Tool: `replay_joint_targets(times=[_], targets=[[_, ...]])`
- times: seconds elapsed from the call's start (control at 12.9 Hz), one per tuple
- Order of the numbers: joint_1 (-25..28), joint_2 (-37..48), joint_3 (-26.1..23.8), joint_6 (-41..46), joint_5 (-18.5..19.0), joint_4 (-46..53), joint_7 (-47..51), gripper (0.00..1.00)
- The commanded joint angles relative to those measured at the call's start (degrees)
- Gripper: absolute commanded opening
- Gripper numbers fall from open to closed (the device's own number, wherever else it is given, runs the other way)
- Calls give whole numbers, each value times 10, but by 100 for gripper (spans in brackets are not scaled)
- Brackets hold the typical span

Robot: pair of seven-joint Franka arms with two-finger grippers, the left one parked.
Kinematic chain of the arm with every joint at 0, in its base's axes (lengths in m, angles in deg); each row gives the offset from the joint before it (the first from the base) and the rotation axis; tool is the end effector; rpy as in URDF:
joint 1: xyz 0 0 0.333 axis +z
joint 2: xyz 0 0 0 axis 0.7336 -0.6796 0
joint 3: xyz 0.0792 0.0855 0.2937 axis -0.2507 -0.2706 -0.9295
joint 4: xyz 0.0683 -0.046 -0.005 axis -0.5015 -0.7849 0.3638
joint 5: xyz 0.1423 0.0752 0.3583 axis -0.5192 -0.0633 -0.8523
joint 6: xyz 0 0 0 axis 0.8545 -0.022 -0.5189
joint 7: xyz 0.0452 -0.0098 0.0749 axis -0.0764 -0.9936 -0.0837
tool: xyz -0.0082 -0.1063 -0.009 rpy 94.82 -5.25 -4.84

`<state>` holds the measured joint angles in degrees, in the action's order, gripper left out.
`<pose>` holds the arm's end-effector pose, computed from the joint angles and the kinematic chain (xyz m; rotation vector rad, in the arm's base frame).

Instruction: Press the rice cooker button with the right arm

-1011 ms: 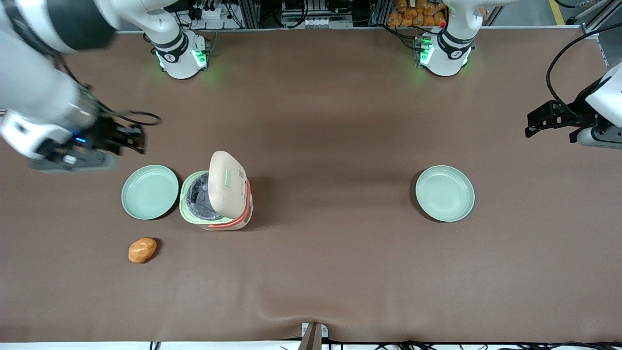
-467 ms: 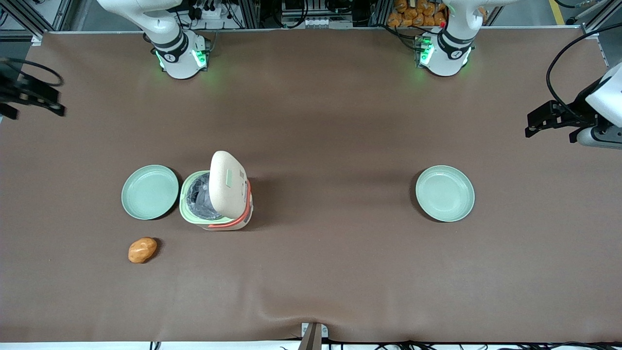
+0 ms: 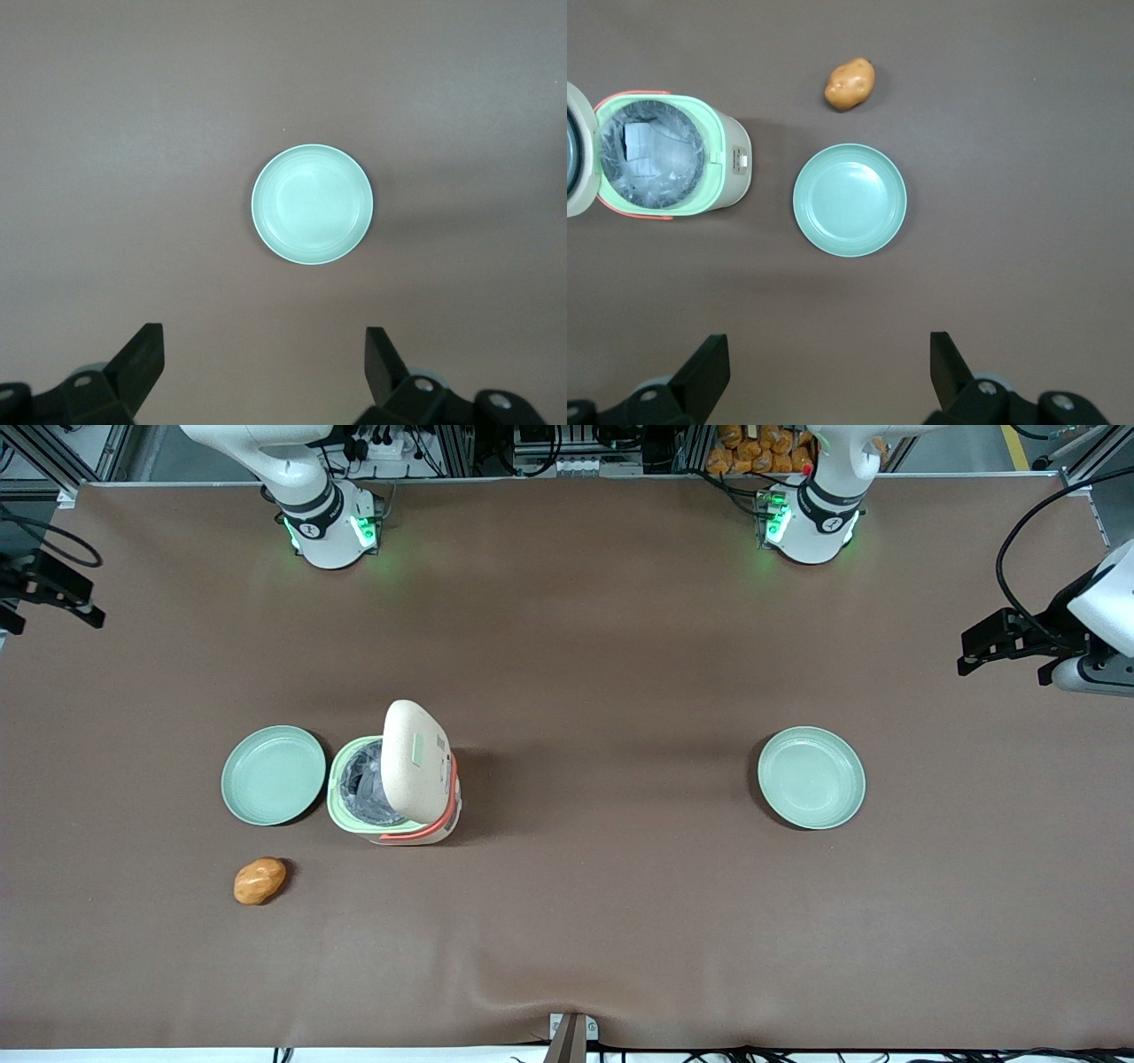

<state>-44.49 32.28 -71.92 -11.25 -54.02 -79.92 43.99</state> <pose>0.4948 -0.0563 0.6408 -3.1010 -0.0980 -0.0571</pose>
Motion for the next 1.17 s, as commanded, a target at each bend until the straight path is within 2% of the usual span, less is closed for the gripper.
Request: replay_joint_targets(times=[0.0, 0.47, 1.09], targets=[[-7, 26, -8, -22, -2, -39, -7, 100], [-2, 6, -12, -15, -2, 2, -3, 100], [-1, 4, -12, -15, -2, 2, -4, 100]])
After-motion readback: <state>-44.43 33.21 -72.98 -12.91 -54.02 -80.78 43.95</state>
